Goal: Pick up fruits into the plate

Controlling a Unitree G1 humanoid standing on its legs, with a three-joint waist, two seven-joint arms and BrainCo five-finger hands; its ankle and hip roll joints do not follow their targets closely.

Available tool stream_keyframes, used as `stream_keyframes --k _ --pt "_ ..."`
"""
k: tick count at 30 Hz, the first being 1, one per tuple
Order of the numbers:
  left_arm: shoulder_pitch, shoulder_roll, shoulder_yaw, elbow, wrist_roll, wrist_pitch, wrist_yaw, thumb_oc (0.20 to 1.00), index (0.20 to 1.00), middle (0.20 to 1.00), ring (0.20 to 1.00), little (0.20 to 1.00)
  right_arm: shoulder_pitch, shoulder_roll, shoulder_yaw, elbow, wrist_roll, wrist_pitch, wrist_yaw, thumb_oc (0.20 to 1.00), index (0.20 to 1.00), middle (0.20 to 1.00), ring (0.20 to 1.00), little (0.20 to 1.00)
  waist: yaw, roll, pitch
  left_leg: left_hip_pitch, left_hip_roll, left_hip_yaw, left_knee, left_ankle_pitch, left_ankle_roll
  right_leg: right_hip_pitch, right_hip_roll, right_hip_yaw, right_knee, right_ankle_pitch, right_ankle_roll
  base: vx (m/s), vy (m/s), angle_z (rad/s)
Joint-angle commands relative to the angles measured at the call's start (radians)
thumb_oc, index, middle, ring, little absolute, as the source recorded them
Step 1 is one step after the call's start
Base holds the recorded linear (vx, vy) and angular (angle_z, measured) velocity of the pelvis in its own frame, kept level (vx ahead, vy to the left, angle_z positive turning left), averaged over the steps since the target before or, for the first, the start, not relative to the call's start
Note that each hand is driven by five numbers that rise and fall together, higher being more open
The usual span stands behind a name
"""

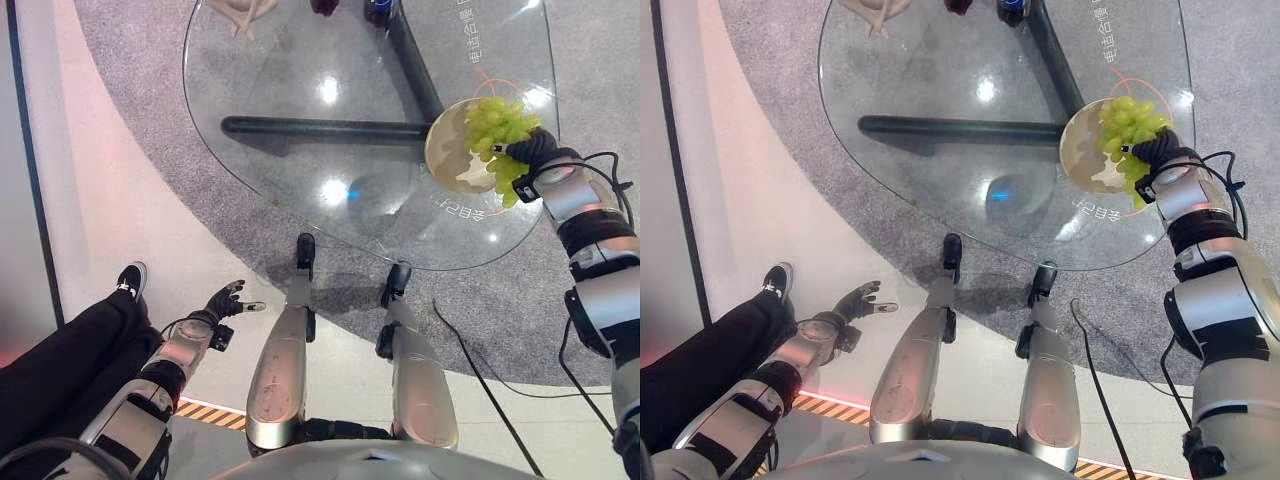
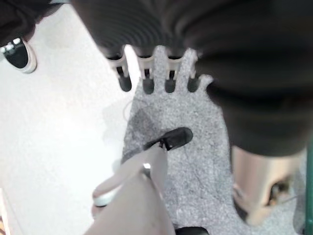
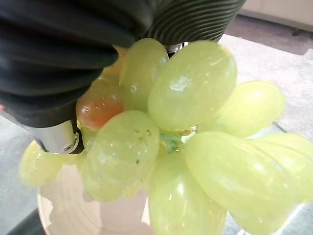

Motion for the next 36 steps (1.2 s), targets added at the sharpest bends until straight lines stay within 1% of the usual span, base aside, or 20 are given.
stream_keyframes --k 1,2,3,4,6,12,19,20,24,27,28,29,30,31,32,34,35,36 --pt "0.011 -0.023 -0.034 0.011 -0.03 -0.022 0.012 1.0 1.0 1.0 1.0 1.0 -0.092 -0.063 0.087 -0.001 -0.049 0.022 -0.068 0.2 0.2 0.2 0.2 0.2 -0.003 0.011 -0.02 0.004 -0.068 0.012 0.043 -0.1 0.021 -0.114 0.001 0.016 0.143 -0.014 -0.013 0.0 0.035 0.03" --pt "0.013 -0.028 -0.036 0.009 -0.031 -0.024 0.014 1.0 1.0 1.0 1.0 1.0 -0.098 -0.057 0.09 -0.004 -0.059 0.031 -0.081 0.52 0.52 0.52 0.52 0.52 -0.002 0.013 -0.02 0.004 -0.069 0.013 0.042 -0.099 0.021 -0.113 0.0 0.015 0.142 -0.014 -0.013 0.0 0.0 0.0" --pt "0.014 -0.029 -0.037 0.008 -0.031 -0.024 0.015 1.0 1.0 1.0 1.0 1.0 -0.1 -0.056 0.092 -0.005 -0.064 0.033 -0.089 0.812 0.812 0.812 0.812 0.812 -0.001 0.014 -0.02 0.005 -0.069 0.014 0.041 -0.099 0.021 -0.113 0.0 0.015 0.141 -0.014 -0.013 0.0 0.036 0.02" --pt "0.013 -0.032 -0.039 0.005 -0.033 -0.023 0.015 1.0 1.0 1.0 1.0 1.0 -0.106 -0.054 0.096 -0.006 -0.072 0.038 -0.106 1.0 1.0 1.0 1.0 1.0 -0.001 0.015 -0.02 0.006 -0.07 0.014 0.04 -0.098 0.022 -0.112 0.0 0.015 0.14 -0.013 -0.012 0.0 0.0 0.0" --pt "0.018 -0.035 -0.044 0.002 -0.039 -0.023 0.018 1.0 1.0 1.0 1.0 1.0 -0.112 -0.05 0.1 -0.012 -0.098 0.052 -0.13 1.0 1.0 1.0 1.0 1.0 0.001 0.018 -0.02 0.003 -0.07 0.015 0.041 -0.098 0.022 -0.116 -0.001 0.016 0.144 -0.014 -0.012 0.0 0.043 0.03" --pt "0.017 -0.04 -0.044 0.008 -0.041 -0.021 0.015 1.0 1.0 1.0 1.0 1.0 -0.126 -0.036 0.113 0.001 -0.112 0.064 -0.164 1.0 1.0 1.0 1.0 1.0 0.006 0.019 -0.02 0.001 -0.072 0.016 0.045 -0.098 0.025 -0.121 -0.002 0.014 0.151 -0.015 -0.012 -0.01 0.021 -0.03" --pt "-0.001 -0.048 -0.051 0.029 -0.04 -0.029 0.012 1.0 1.0 1.0 1.0 1.0 -0.138 -0.016 0.123 0.051 -0.1 0.06 -0.188 1.0 1.0 1.0 1.0 1.0 0.011 0.014 -0.02 0.002 -0.074 0.017 0.051 -0.1 0.03 -0.122 -0.001 0.013 0.155 -0.013 -0.013 0.0 0.0 0.0" --pt "-0.004 -0.049 -0.053 0.029 -0.04 -0.027 0.012 1.0 1.0 1.0 1.0 1.0 -0.135 -0.014 0.121 0.063 -0.096 0.047 -0.193 1.0 1.0 1.0 1.0 1.0 0.012 0.013 -0.02 0.004 -0.073 0.018 0.051 -0.101 0.029 -0.119 -0.002 0.012 0.155 -0.013 -0.013 0.0 0.0 0.0" --pt "0.0 -0.05 -0.051 0.029 -0.032 -0.023 0.009 1.0 1.0 1.0 1.0 1.0 -0.122 -0.011 0.107 0.074 -0.061 0.036 -0.203 1.0 1.0 1.0 1.0 1.0 0.012 0.007 -0.02 0.023 -0.07 0.019 0.049 -0.106 0.028 -0.099 0.0 0.009 0.149 -0.014 -0.013 0.0 0.0 0.0" --pt "0.002 -0.05 -0.036 0.047 -0.027 -0.015 -0.004 1.0 1.0 1.0 1.0 1.0 -0.075 -0.009 0.063 0.074 0.02 -0.016 -0.194 1.0 1.0 1.0 1.0 1.0 0.007 -0.003 -0.02 0.055 -0.065 0.022 0.048 -0.115 0.027 -0.068 0.005 0.009 0.145 -0.02 -0.015 0.0 0.0 0.0" --pt "0.003 -0.05 -0.031 0.048 -0.029 -0.011 -0.008 1.0 1.0 1.0 1.0 1.0 -0.064 -0.007 0.052 0.069 0.042 -0.022 -0.192 1.0 1.0 1.0 1.0 1.0 0.005 -0.006 -0.02 0.06 -0.064 0.023 0.049 -0.116 0.026 -0.063 0.006 0.01 0.145 -0.021 -0.015 0.0 0.02 0.05" --pt "0.004 -0.051 -0.02 0.054 -0.035 -0.001 -0.017 1.0 1.0 1.0 1.0 1.0 -0.027 -0.004 0.025 0.054 0.101 -0.054 -0.171 1.0 1.0 1.0 1.0 1.0 0.0 -0.011 -0.02 0.077 -0.061 0.025 0.048 -0.12 0.025 -0.047 0.009 0.012 0.143 -0.024 -0.016 0.0 0.015 0.04" --pt "0.004 -0.05 -0.02 0.054 -0.035 -0.001 -0.017 1.0 1.0 1.0 1.0 1.0 -0.026 -0.004 0.024 0.054 0.102 -0.054 -0.171 1.0 1.0 1.0 1.0 1.0 0.001 -0.011 -0.02 0.077 -0.061 0.025 0.048 -0.12 0.025 -0.046 0.009 0.012 0.143 -0.024 -0.016 0.01 0.026 0.05" --pt "0.004 -0.052 -0.001 0.07 -0.043 0.012 -0.03 1.0 1.0 1.0 1.0 1.0 0.035 0.012 -0.025 0.024 0.183 -0.069 -0.154 1.0 1.0 1.0 1.0 1.0 -0.01 -0.02 -0.02 0.104 -0.056 0.032 0.051 -0.127 0.023 -0.022 0.011 0.015 0.142 -0.028 -0.017 0.0 0.0 0.0" --pt "0.006 -0.054 0.011 0.077 -0.047 0.024 -0.039 1.0 1.0 1.0 1.0 1.0 0.084 0.028 -0.061 0.008 0.234 -0.101 -0.134 1.0 1.0 1.0 1.0 1.0 -0.015 -0.026 -0.02 0.122 -0.053 0.035 0.049 -0.131 0.022 -0.003 0.013 0.017 0.137 -0.029 -0.017 0.02 0.017 0.04" --pt "0.004 -0.064 0.033 0.114 -0.068 0.036 -0.053 1.0 1.0 1.0 1.0 1.0 0.193 0.079 -0.122 -0.031 0.347 -0.138 -0.109 1.0 1.0 1.0 1.0 1.0 -0.03 -0.044 -0.02 0.16 -0.046 0.049 0.05 -0.141 0.019 0.037 0.015 0.024 0.127 -0.031 -0.017 0.02 -0.005 0.05" --pt "0.004 -0.07 0.043 0.129 -0.079 0.043 -0.06 1.0 1.0 1.0 1.0 1.0 0.248 0.104 -0.147 -0.043 0.384 -0.172 -0.084 1.0 1.0 1.0 1.0 1.0 -0.037 -0.05 -0.02 0.179 -0.042 0.055 0.048 -0.144 0.017 0.057 0.015 0.026 0.121 -0.03 -0.016 0.03 -0.013 0.05" --pt "0.008 -0.078 0.061 0.149 -0.063 0.051 -0.07 1.0 1.0 1.0 1.0 1.0 0.325 0.145 -0.176 -0.058 0.415 -0.194 -0.065 1.0 1.0 1.0 1.0 1.0 -0.044 -0.06 -0.033 0.2 -0.039 0.063 0.043 -0.149 0.016 0.078 0.015 0.027 0.112 -0.031 -0.015 0.06 -0.013 0.04"
